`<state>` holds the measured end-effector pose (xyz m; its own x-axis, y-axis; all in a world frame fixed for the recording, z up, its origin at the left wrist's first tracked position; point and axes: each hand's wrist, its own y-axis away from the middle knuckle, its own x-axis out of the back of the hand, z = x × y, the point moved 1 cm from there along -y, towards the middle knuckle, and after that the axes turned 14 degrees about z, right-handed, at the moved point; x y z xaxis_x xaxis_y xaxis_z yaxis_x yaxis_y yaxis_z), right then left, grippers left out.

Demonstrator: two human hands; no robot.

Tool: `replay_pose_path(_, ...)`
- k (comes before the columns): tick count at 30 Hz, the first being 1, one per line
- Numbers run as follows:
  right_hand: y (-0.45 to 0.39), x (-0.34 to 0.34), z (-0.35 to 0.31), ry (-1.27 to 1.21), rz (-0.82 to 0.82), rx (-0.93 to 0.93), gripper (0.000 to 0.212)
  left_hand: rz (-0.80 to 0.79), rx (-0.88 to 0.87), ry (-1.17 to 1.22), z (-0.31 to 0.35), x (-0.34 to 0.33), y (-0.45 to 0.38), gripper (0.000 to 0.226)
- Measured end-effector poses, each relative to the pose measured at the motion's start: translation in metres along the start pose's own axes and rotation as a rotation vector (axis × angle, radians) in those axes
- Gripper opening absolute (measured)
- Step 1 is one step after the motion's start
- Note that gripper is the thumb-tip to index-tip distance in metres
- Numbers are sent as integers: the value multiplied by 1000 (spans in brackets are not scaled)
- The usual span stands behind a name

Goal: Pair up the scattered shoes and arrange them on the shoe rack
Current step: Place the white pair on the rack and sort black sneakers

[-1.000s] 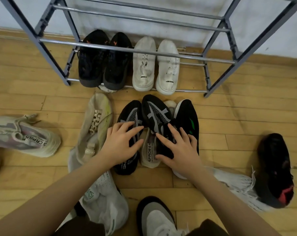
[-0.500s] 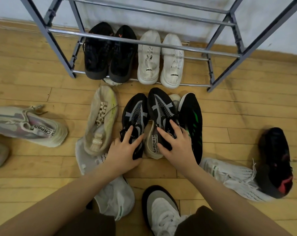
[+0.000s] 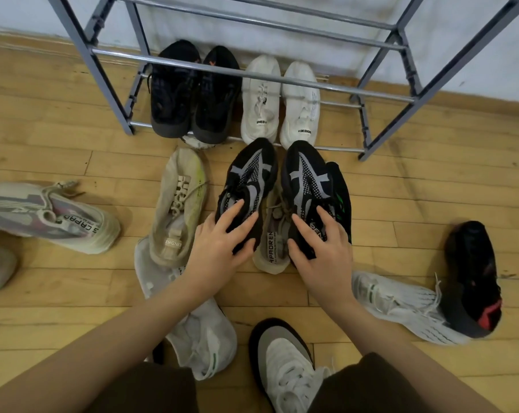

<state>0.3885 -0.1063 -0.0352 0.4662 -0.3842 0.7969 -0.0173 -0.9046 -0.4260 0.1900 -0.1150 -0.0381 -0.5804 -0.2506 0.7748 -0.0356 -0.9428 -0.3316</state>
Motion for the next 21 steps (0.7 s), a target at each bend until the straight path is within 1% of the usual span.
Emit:
replay_pose_path(2,0,5,7,38,-1,-35,43,-51,-38,-2,8,-7,-7,44)
replay_pose_path(4,1,6,18,118,-38,-76,45,-138,-69,-44,18,-18,-13,47)
replay_pose_path(6,4,6,31,188,-143,-118,49,-229,-71,-102,25,-34,-16,49)
replay_pose_path(8,9,5,41,208,-239,-132,58,-323,-25,-131,24,-48,-11,54)
replay_pose_path(12,16,4,49,162,-298,-124,74,-335,-11,-118,23,-53,-8,60)
replay_pose_path(15,16,3,50,57,-255,-138,71,-379,10,-107,22,-57,-12,68)
replay_pose_path(18,15,7,45,-3,-173,-129,60,-283,-43,-60,20,-53,-10,61)
replay_pose_path(21,12,12,35,18,-69,-93,54,-205,-69,-21,20,-44,-11,56)
